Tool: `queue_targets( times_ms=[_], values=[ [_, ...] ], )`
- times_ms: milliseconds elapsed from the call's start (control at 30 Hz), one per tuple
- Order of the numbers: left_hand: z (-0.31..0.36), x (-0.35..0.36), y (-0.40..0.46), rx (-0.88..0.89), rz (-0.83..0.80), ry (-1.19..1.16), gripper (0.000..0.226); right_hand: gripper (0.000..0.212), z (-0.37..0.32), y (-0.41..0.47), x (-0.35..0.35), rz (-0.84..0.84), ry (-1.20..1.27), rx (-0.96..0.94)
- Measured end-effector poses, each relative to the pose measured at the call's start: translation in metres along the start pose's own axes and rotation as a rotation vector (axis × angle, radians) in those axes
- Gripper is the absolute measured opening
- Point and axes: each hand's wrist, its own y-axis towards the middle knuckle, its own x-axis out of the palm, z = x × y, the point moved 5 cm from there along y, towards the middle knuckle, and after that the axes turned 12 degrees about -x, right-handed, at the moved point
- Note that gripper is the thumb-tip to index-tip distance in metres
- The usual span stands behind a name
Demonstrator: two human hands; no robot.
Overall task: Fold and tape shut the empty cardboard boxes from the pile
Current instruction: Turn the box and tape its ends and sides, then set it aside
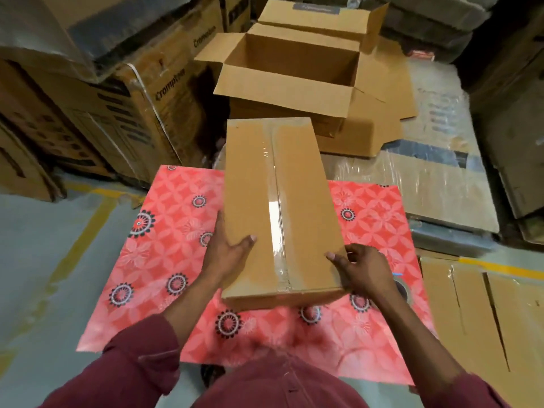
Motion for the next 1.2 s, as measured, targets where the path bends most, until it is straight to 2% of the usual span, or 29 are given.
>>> queue_targets(
  times_ms=[100, 167, 233, 267, 367, 467, 533, 600, 667, 767, 867, 967, 1033, 1100, 1167, 1200],
  values=[
    [0.008, 0.008, -0.004, 0.008, 0.237, 0.466, 0.104, 0.051, 0.017, 0.005, -0.005, -0.057, 0.032, -0.065],
    [0.03, 0.022, -0.019, 0.067, 0.334, 0.615, 0.099, 0.047, 0.039, 0.004, -0.009, -0.111, 0.152, -0.084],
    [0.057, 0.056, -0.034, 0.2, 0.261, 0.615, 0.092, 0.055, 0.073, 0.001, -0.015, -0.123, 0.238, -0.011],
    [0.065, 0.077, -0.038, 0.261, 0.205, 0.622, 0.089, 0.058, 0.091, 0.0, -0.018, -0.112, 0.207, 0.03],
    [0.075, 0.138, -0.05, 0.352, 0.111, 0.744, 0.088, 0.036, 0.146, 0.002, -0.02, -0.219, -0.065, 0.075],
    [0.064, 0.17, -0.057, 0.386, 0.089, 0.926, 0.085, 0.065, 0.171, 0.008, -0.014, -0.392, -0.263, 0.036],
    [0.058, 0.175, -0.059, 0.414, 0.107, 0.966, 0.079, 0.074, 0.174, 0.011, -0.002, -0.502, -0.38, -0.046],
    [0.058, 0.174, -0.059, 0.429, 0.134, 0.958, 0.076, 0.069, 0.179, 0.015, 0.014, -0.555, -0.455, -0.135],
    [0.057, 0.174, -0.057, 0.421, 0.139, 0.97, 0.075, 0.055, 0.18, 0.019, 0.024, -0.589, -0.494, -0.193],
    [0.06, 0.175, -0.058, 0.402, 0.109, 0.99, 0.076, 0.04, 0.181, 0.023, 0.026, -0.594, -0.447, -0.18],
    [0.065, 0.174, -0.063, 0.391, 0.089, 0.966, 0.078, 0.039, 0.188, 0.022, 0.022, -0.592, -0.358, -0.121],
    [0.07, 0.171, -0.066, 0.383, 0.064, 0.911, 0.079, 0.039, 0.188, 0.012, 0.013, -0.511, -0.328, -0.123],
    [0.074, 0.168, -0.073, 0.422, 0.046, 0.756, 0.068, 0.033, 0.175, 0.002, -0.001, -0.414, -0.287, -0.157],
    [0.08, 0.158, -0.086, 0.449, 0.048, 0.514, 0.043, 0.029, 0.155, -0.007, -0.023, -0.297, -0.205, -0.185],
    [0.079, 0.145, -0.1, 0.393, 0.06, 0.298, 0.017, 0.028, 0.129, -0.017, -0.047, -0.207, -0.122, -0.219],
    [0.075, 0.14, -0.104, 0.339, 0.051, 0.218, 0.013, 0.028, 0.115, -0.024, -0.058, -0.164, -0.088, -0.238]
  ],
)
